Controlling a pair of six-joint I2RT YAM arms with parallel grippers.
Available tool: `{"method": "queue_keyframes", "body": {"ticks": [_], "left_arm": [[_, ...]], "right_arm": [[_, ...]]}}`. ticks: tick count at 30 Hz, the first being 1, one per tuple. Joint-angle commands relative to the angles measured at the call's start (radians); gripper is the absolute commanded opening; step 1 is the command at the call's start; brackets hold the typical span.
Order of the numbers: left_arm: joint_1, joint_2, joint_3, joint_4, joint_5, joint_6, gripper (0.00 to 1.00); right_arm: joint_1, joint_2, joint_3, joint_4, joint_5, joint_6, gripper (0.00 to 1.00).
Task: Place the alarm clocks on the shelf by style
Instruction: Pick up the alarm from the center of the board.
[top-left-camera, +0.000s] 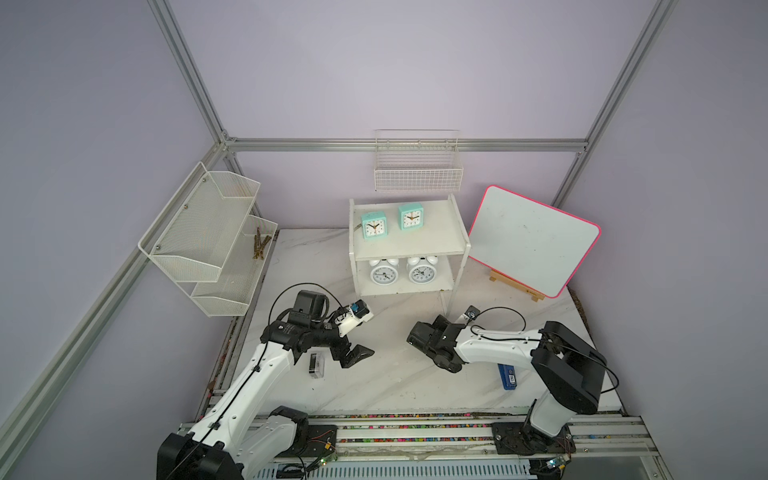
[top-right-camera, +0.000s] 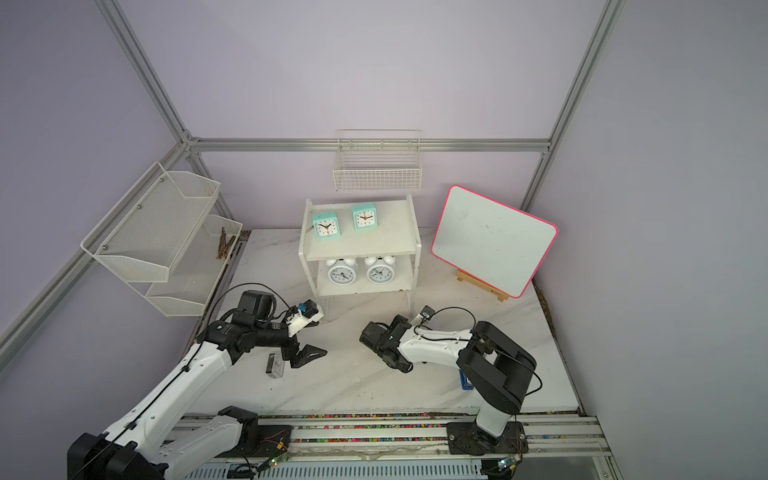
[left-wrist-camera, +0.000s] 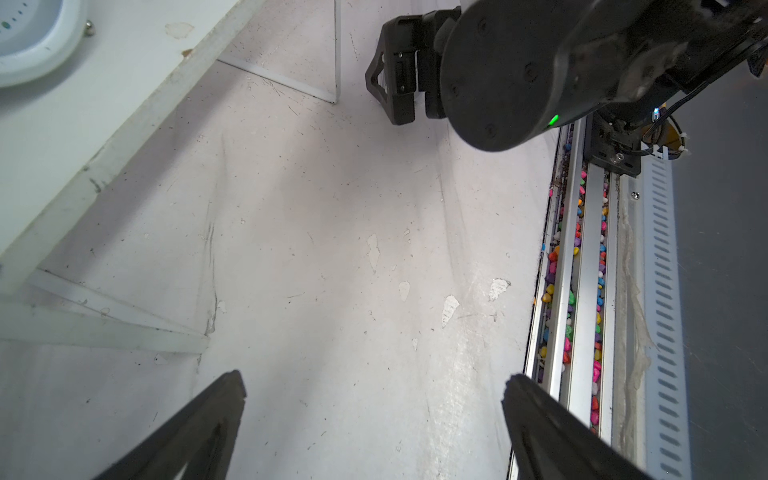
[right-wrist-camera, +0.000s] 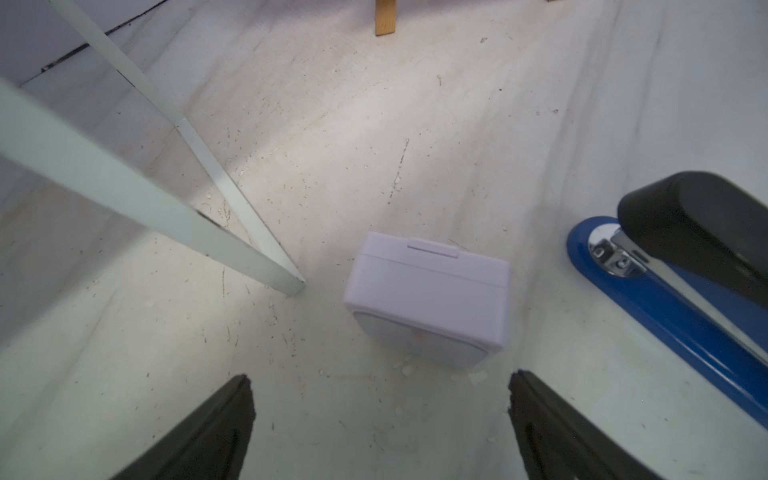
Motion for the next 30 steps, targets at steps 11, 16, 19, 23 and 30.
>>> {"method": "queue_keyframes", "body": {"ticks": [11,16,19,23,30], "left_arm": [[-0.006,0.007,-0.010,0.015,0.003,0.013,1.00],[-0.005,0.006,-0.011,0.015,0.003,0.014,1.00],[-0.005,0.001,-0.016,0.015,0.000,0.016,1.00],[-0.005,-0.002,-0.014,0.015,0.000,0.013,1.00],[-0.005,-0.008,-0.014,0.013,-0.003,0.012,1.00]], "right_arm": [[-0.033,0.029,-0.009,-0.072,0.044,0.062,1.00],[-0.053,0.030,-0.020,-0.055,0.044,0.044,1.00],[-0.067,0.034,-0.022,-0.032,0.042,0.018,1.00],[-0.090,0.051,-0.020,0.000,0.037,-0.017,0.99],[-0.122,0.090,-0.025,0.044,0.024,-0.053,0.93]]}}
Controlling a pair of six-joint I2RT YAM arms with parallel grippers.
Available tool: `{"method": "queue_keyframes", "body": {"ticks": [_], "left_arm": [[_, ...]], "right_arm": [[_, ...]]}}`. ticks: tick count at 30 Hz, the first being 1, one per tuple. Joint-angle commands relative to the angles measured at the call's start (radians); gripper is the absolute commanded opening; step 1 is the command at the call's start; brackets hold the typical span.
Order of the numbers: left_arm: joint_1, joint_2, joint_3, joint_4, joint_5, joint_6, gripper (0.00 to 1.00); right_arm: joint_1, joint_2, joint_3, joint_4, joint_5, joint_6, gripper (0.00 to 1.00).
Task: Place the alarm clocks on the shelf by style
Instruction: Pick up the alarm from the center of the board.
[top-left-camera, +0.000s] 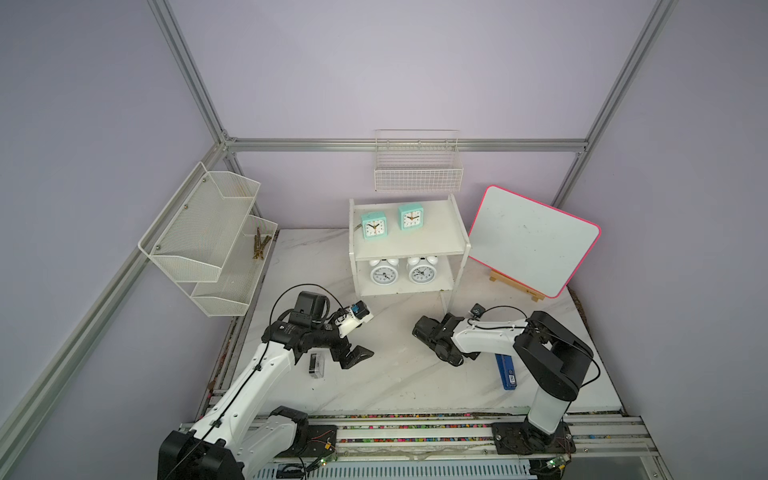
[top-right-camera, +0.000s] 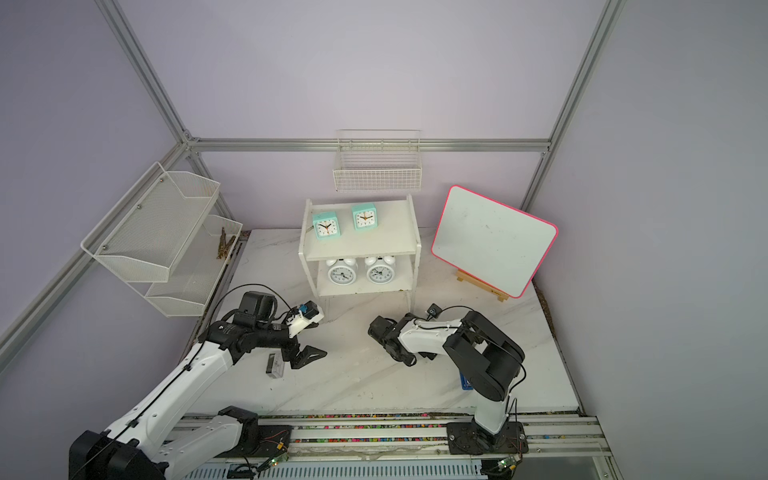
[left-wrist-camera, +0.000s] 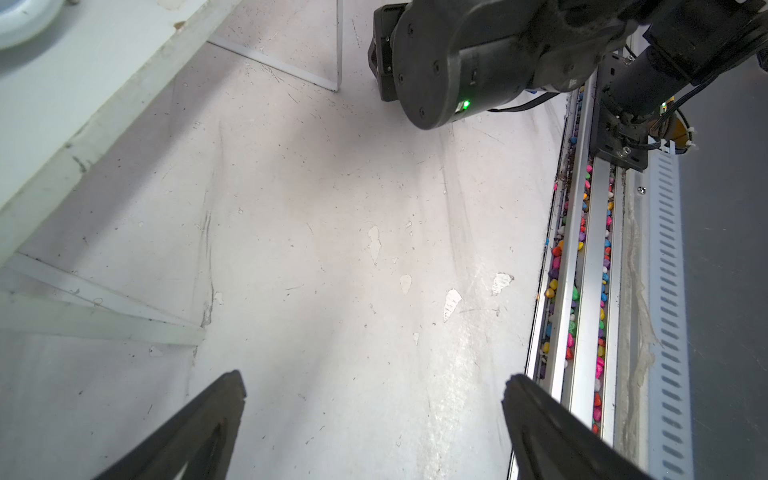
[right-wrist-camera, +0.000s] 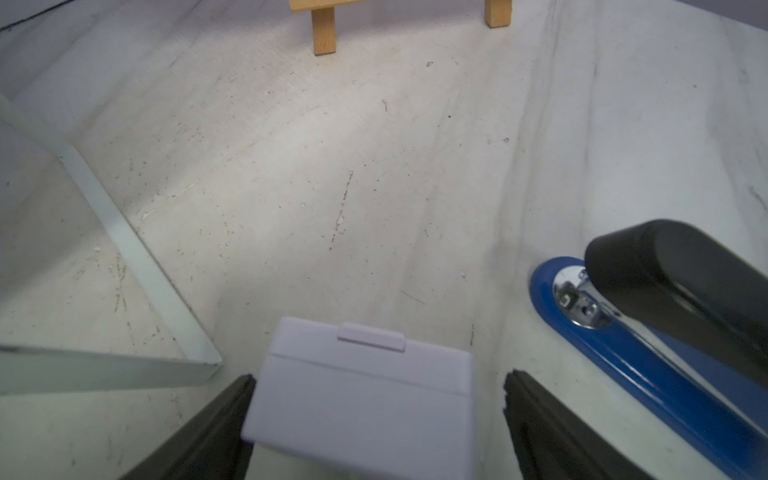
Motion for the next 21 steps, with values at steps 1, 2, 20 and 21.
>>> {"method": "queue_keyframes", "body": {"ticks": [1,2,20,21], "left_arm": [[-0.004,-0.016,-0.004,0.011,0.008,0.008,1.00],[-0.005,-0.017,-0.003,0.011,0.008,0.008,1.00],[-0.005,-0.031,-0.007,0.009,0.008,0.005,1.00],[-0.005,-0.033,-0.005,0.009,0.008,0.006,1.00]], "right_arm": [[-0.010,0.017,-0.012,0.032,0.005,-0.028,0.92],[-0.012,0.019,-0.015,0.038,0.005,-0.033,0.90],[-0.016,-0.070,-0.088,0.093,0.018,-0.155,0.54],[-0.015,-0.085,-0.091,0.093,0.016,-0.171,0.52]]}}
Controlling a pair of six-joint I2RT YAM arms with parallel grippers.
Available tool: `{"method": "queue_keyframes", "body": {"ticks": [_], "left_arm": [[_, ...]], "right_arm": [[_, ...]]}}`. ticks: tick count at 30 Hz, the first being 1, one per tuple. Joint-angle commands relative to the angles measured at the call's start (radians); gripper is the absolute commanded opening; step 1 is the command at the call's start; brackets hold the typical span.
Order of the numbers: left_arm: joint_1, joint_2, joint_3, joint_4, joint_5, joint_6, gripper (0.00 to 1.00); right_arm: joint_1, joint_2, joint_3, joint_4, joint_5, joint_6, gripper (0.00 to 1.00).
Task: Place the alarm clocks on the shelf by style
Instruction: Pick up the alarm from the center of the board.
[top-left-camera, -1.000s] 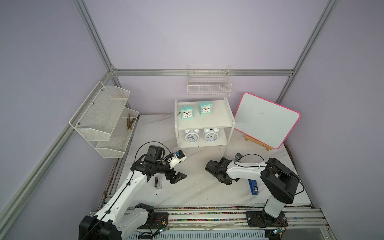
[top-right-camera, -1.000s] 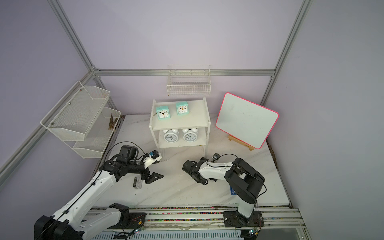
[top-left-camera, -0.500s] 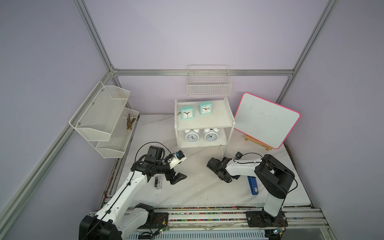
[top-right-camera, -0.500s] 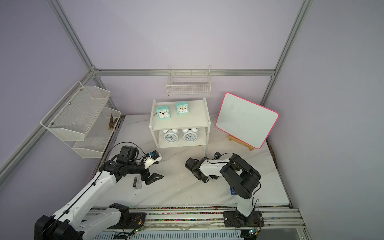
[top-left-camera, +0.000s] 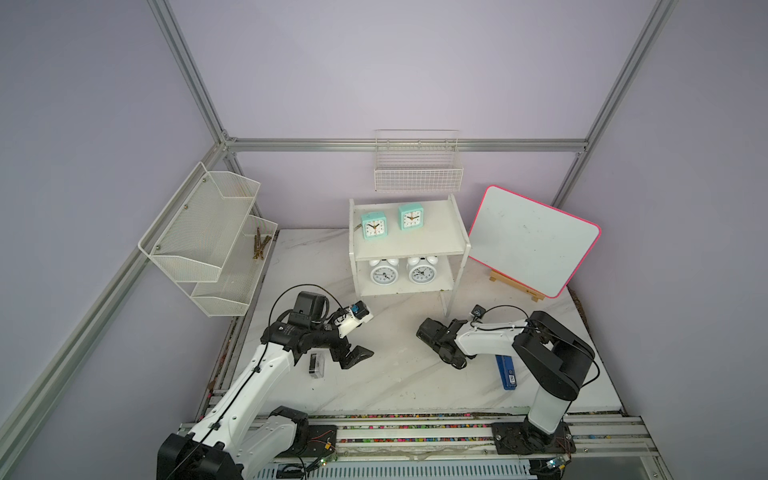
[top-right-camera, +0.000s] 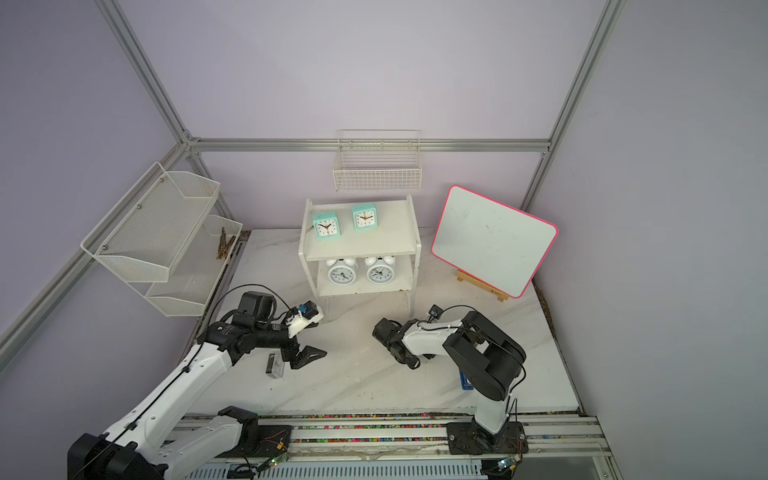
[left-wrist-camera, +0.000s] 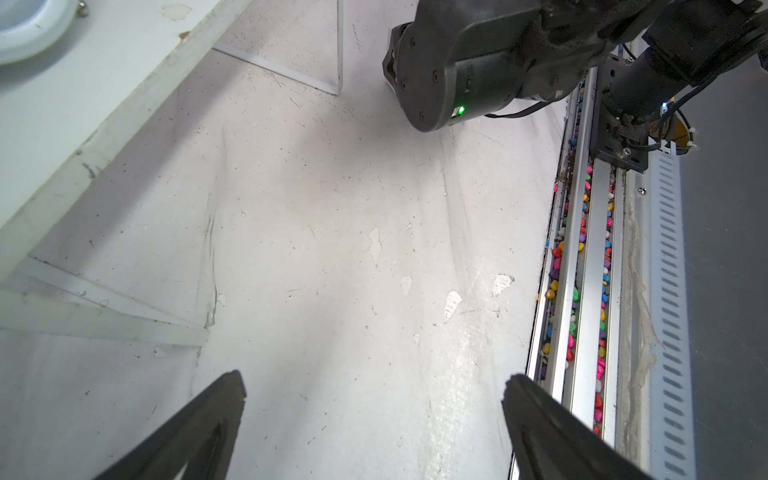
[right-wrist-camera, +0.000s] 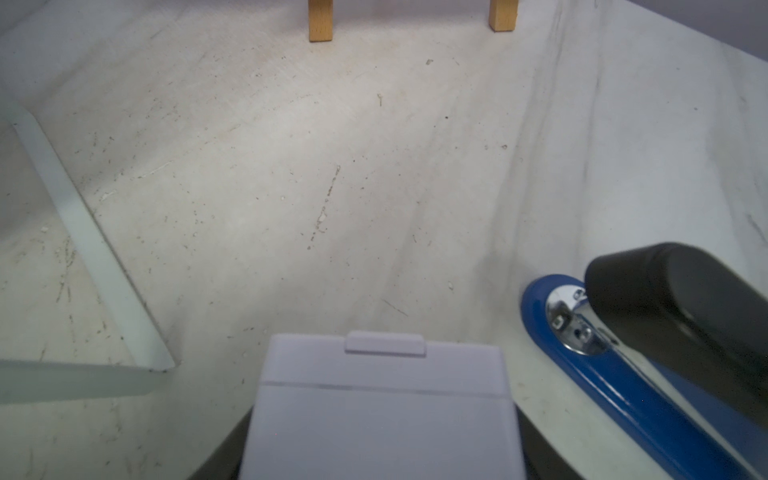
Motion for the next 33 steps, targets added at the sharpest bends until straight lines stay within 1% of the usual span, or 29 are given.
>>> {"method": "queue_keyframes", "body": {"ticks": [1,7,13,19,22,25,30,33], "left_arm": [[-0.005,-0.022,-0.007,0.009,0.008,0.005,1.00],[-0.005,-0.024,-0.009,0.010,0.010,0.006,1.00],[-0.005,-0.025,-0.009,0.011,0.014,0.005,1.00],[-0.005,-0.028,-0.008,0.011,0.014,0.006,1.00],[-0.005,-0.031,-0.009,0.011,0.013,0.006,1.00],[-0.005,-0.034,-0.009,0.012,0.012,0.006,1.00],[-0.005,-0.037,-0.009,0.011,0.014,0.006,1.00],[-0.005,-0.039,-0.008,0.010,0.014,0.006,1.00]], "right_arm": [[0.004,-0.066,-0.014,0.013,0.010,-0.070,0.50],[0.044,-0.185,-0.007,-0.013,-0.002,-0.227,0.44],[0.110,-0.350,0.083,-0.083,-0.033,-0.393,0.40],[0.140,-0.459,0.211,-0.075,-0.159,-0.614,0.37],[0.147,-0.480,0.297,-0.080,-0.211,-0.694,0.36],[0.151,-0.474,0.396,-0.113,-0.231,-0.752,0.36],[0.154,-0.422,0.599,-0.180,-0.242,-0.862,0.35],[0.154,-0.389,0.709,-0.187,-0.232,-0.937,0.35]]}}
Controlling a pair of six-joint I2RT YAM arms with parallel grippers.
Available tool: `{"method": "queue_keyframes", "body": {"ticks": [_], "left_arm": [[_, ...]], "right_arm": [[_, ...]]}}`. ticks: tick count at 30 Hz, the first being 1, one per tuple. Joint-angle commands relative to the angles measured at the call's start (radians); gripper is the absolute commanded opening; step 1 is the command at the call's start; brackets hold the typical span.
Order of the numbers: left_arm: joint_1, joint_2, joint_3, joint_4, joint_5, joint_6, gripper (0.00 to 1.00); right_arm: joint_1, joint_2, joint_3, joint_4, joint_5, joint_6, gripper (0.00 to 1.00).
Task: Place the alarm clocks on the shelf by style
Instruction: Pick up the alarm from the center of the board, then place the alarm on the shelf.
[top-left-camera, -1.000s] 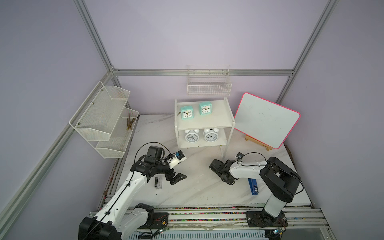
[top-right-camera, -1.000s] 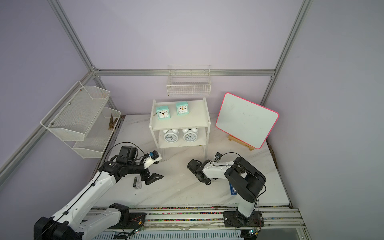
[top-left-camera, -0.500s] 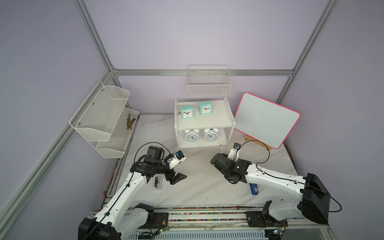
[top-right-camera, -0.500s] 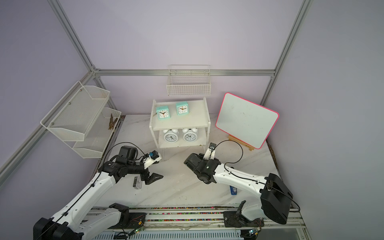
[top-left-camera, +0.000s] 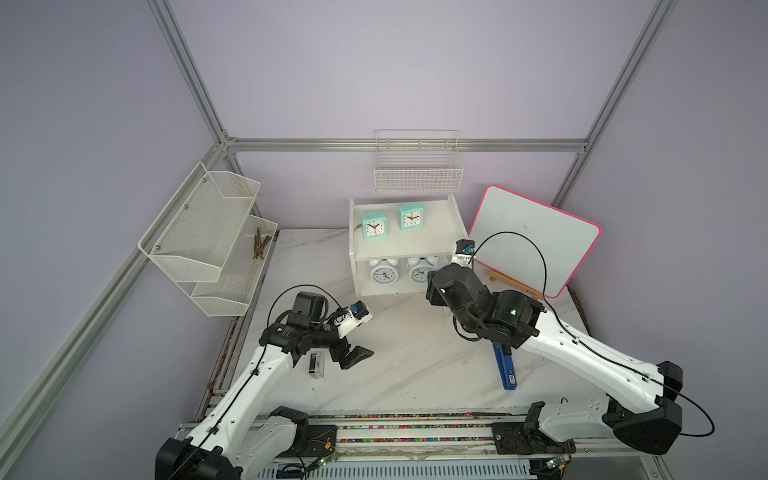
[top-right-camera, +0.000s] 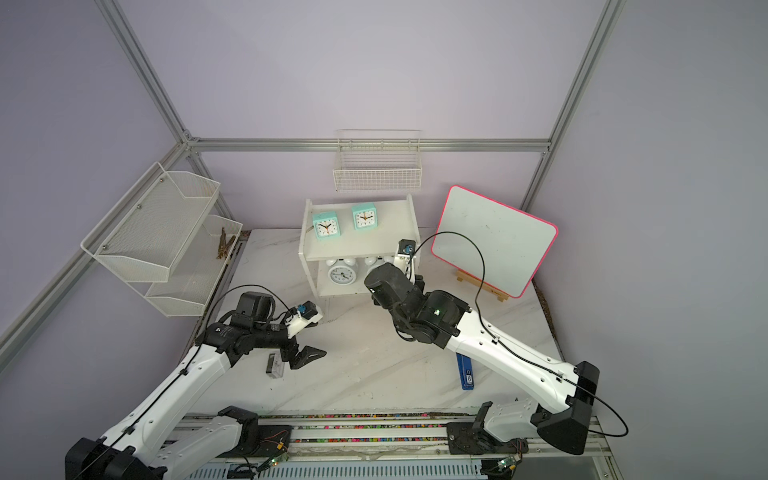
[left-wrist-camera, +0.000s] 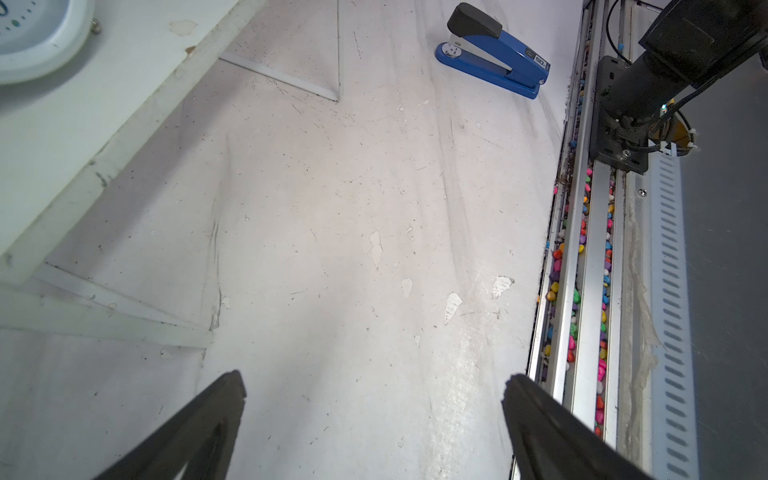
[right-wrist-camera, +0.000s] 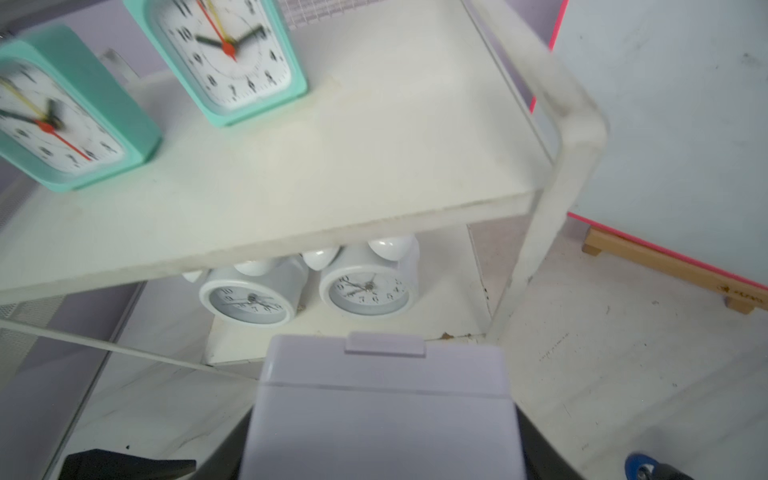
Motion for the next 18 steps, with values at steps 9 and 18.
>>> {"method": "queue_keyframes", "body": {"ticks": [9,18], "left_arm": [[-0.006,-0.020,-0.007,0.008,0.019,0.004,1.00],[-0.005,-0.023,-0.006,0.001,0.018,0.004,1.00]], "right_arm": [[-0.050,0.169,0.400,-0.104,0.009,-0.270,0.35],[-0.168,0.345,0.654,-0.154,-0.058,-0.347,0.36]]}}
